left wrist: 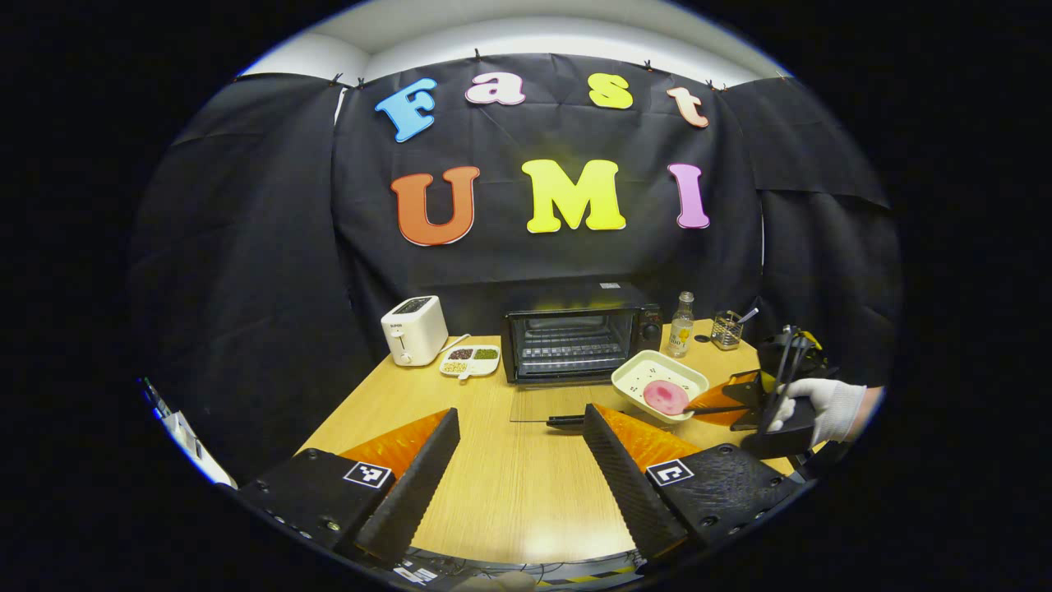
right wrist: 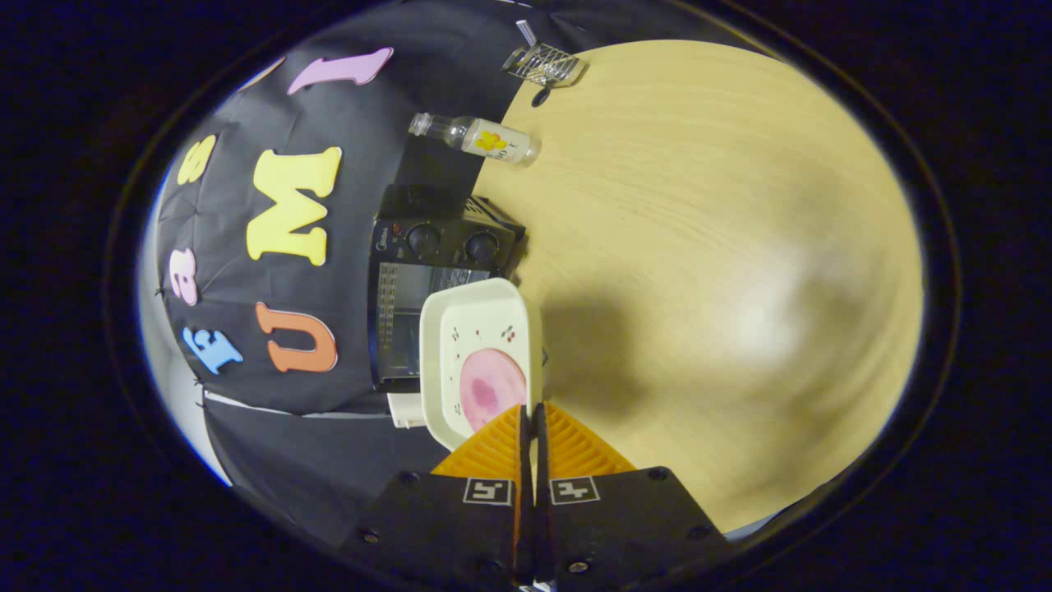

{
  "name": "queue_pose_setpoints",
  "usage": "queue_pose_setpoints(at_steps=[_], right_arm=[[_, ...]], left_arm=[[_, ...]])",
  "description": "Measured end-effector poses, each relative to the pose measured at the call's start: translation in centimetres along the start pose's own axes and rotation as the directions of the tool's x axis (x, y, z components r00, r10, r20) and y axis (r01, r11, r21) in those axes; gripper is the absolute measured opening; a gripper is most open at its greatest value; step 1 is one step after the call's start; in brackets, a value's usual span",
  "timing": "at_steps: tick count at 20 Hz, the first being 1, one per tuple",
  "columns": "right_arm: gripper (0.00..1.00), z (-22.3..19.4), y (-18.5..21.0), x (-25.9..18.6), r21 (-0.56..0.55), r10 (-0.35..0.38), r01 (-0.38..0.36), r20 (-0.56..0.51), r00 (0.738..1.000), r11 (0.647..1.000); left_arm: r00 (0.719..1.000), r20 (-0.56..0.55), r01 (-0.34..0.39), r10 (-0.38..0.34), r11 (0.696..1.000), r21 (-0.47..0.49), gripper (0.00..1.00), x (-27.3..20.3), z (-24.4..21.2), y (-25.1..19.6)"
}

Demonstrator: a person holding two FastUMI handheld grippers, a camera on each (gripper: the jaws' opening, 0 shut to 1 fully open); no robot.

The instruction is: Open the electric oven with the left hand, put the food in, and close the electric oven.

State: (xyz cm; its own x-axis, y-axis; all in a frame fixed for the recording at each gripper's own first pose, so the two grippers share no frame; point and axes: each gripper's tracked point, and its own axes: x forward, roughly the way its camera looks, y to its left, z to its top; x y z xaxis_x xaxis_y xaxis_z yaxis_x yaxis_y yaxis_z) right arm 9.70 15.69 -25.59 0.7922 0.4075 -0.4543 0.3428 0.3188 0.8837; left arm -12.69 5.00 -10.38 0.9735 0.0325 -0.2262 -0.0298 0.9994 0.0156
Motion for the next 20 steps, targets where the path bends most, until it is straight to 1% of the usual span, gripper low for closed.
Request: queue_pose_setpoints(at_steps=[2,3,6,8,9,10,11,13,16,18,20], right_arm=[[0.04,-2.1,1.2,1.9,0.027,-0.015,0.015,-0.003,1.000,1.000],[0.04,-2.8,1.6,2.9,0.032,-0.031,0.031,0.003,1.000,0.999],[0.04,-3.5,3.2,6.5,0.055,-0.057,0.056,0.010,0.998,0.997],[0.04,-2.7,4.5,8.8,0.072,-0.065,0.063,0.027,0.998,0.995],[0.04,-2.1,5.2,9.9,0.075,-0.068,0.065,0.041,0.997,0.995],[0.04,-1.3,6.1,11.0,0.078,-0.061,0.056,0.057,0.997,0.995],[0.04,-0.6,6.8,12.1,0.076,-0.061,0.056,0.065,0.996,0.996],[0.04,0.5,8.1,14.3,0.071,-0.068,0.062,0.083,0.994,0.996],[0.04,2.5,10.2,17.6,0.040,-0.051,0.047,0.119,0.992,0.998],[0.04,3.1,10.8,19.6,0.027,-0.053,0.051,0.121,0.991,0.998],[0.04,3.7,11.5,20.9,0.002,-0.044,0.044,0.146,0.988,0.999]], left_arm=[[1.000,0.007,-0.013,0.013,1.000,0.019,0.97,-1.3,0.6,1.5],[1.000,0.028,-0.014,0.013,1.000,0.025,0.97,-1.9,1.4,2.0],[0.996,0.080,-0.046,0.041,0.997,0.061,0.96,-3.0,3.8,3.4],[0.992,0.108,-0.069,0.060,0.994,0.083,0.96,-3.1,5.2,4.0],[0.991,0.115,-0.080,0.069,0.993,0.091,1.00,-2.9,5.7,4.4],[0.991,0.114,-0.087,0.076,0.992,0.095,0.96,-2.6,5.9,4.6],[0.990,0.113,-0.098,0.087,0.991,0.096,0.96,-2.2,6.0,4.9],[0.989,0.105,-0.116,0.107,0.990,0.081,0.96,-1.0,6.2,5.2],[0.987,0.082,-0.146,0.141,0.987,0.060,0.97,1.0,5.9,5.7],[0.986,0.064,-0.159,0.156,0.986,0.052,0.96,2.3,5.6,5.8],[0.985,0.037,-0.171,0.170,0.985,0.037,0.97,3.4,5.1,6.0]])
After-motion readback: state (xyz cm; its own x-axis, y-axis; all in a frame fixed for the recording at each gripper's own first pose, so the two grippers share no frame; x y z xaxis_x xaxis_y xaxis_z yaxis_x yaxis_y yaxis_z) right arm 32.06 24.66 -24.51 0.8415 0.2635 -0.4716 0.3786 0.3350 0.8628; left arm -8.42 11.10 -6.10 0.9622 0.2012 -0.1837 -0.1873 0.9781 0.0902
